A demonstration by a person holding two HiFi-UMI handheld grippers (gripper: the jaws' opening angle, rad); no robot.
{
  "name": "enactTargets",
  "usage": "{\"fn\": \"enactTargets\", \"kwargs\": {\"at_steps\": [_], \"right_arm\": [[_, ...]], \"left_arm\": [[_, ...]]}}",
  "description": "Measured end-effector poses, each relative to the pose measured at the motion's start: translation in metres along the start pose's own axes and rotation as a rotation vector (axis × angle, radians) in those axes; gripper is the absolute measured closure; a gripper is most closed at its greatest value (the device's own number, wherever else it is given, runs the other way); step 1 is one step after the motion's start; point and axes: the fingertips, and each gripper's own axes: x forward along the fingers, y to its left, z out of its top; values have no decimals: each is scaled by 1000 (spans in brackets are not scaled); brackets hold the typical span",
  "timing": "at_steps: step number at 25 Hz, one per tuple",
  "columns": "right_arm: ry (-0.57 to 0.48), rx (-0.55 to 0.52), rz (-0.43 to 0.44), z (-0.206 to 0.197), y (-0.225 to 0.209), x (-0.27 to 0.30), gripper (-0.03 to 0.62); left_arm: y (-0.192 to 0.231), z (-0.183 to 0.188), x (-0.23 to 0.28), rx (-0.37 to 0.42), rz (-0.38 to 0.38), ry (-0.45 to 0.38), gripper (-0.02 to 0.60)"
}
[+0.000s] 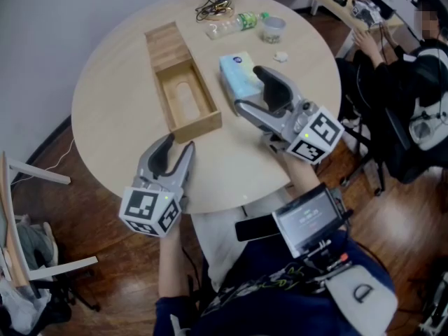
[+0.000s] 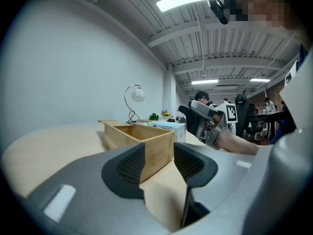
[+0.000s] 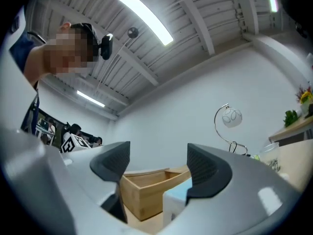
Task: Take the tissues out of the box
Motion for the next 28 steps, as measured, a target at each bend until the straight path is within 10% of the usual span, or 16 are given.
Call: {"fn": "enactTargets", "kwargs": {"at_steps": [23, 28], "right_arm": [[207, -4, 280, -45, 78, 6, 355], [205, -2, 290, -45, 82, 6, 478]], "left_arm": [[1, 0, -4, -2, -3, -3, 390], [2, -1, -5, 6, -5, -1, 390]]}}
